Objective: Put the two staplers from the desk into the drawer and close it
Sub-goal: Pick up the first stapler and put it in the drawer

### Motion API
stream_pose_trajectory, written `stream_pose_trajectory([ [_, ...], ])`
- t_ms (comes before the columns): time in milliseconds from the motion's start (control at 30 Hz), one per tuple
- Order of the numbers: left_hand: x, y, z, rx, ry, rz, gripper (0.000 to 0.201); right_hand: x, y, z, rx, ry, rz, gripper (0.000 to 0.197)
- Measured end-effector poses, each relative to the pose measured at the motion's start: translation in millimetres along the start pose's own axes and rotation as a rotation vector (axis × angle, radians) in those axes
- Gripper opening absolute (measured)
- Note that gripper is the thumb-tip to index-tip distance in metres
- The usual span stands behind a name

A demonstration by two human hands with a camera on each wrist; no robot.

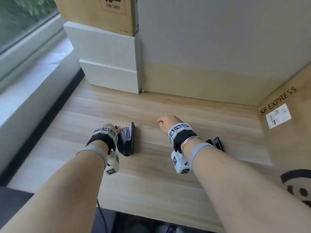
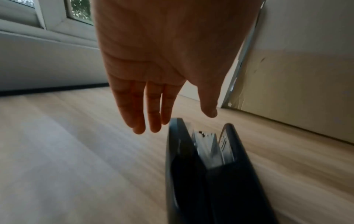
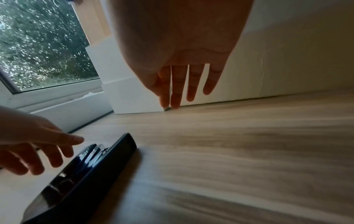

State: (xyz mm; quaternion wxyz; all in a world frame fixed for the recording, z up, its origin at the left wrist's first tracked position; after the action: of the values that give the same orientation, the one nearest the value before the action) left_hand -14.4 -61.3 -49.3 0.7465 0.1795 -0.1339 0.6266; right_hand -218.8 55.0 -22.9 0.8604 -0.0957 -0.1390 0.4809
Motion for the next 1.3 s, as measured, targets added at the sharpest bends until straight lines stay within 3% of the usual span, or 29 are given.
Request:
stream_pose_trajectory([
  [167, -10, -2, -34, -0.032, -0.074, 0.053, 0.061, -2, 13, -29, 0.001, -0.071, -0.055, 0.036],
  [267, -18, -3, -43, 0.039, -0.051, 0.073, 0.043, -2, 19, -40, -0.009, -0.085, -0.06, 0.036],
  [633, -12, 7, -28, 0.27, 0.072, 0.136, 0.025, 1, 41, -52, 0.025, -0.118, -0.064, 0.036],
  [766, -5, 16, -24, 0.324, 0.104, 0.137, 0.053, 4, 50, -54, 0.048, -0.146, -0.064, 0.037],
  [900, 6, 29, -22, 0.4, 0.162, 0.092, 0.045, 12, 58, -59, 0.092, -0.18, -0.055, 0.038],
  [1100, 21, 43, -28, 0.443, 0.206, 0.101, 0.053, 25, 68, -77, 0.144, -0.236, -0.018, 0.04],
  [1233, 29, 57, -37, 0.439, 0.213, 0.071, 0.03, 35, 71, -88, 0.153, -0.248, -0.009, 0.038],
  [1300, 33, 65, -41, 0.401, 0.2, 0.025, 0.03, 41, 71, -92, 0.145, -0.251, -0.012, 0.038],
])
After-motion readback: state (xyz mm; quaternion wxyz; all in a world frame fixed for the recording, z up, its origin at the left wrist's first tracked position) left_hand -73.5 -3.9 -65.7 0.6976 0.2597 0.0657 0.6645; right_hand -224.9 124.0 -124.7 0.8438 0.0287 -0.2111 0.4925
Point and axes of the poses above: each hand's wrist, its own x-axis away from the middle knuckle, its own z-axis out of the back of the hand, y = z × x, the point moved 8 cm from there along -x, towards the middle knuckle, and after that the axes turned 13 degrees about y, right-handed, at the moved point
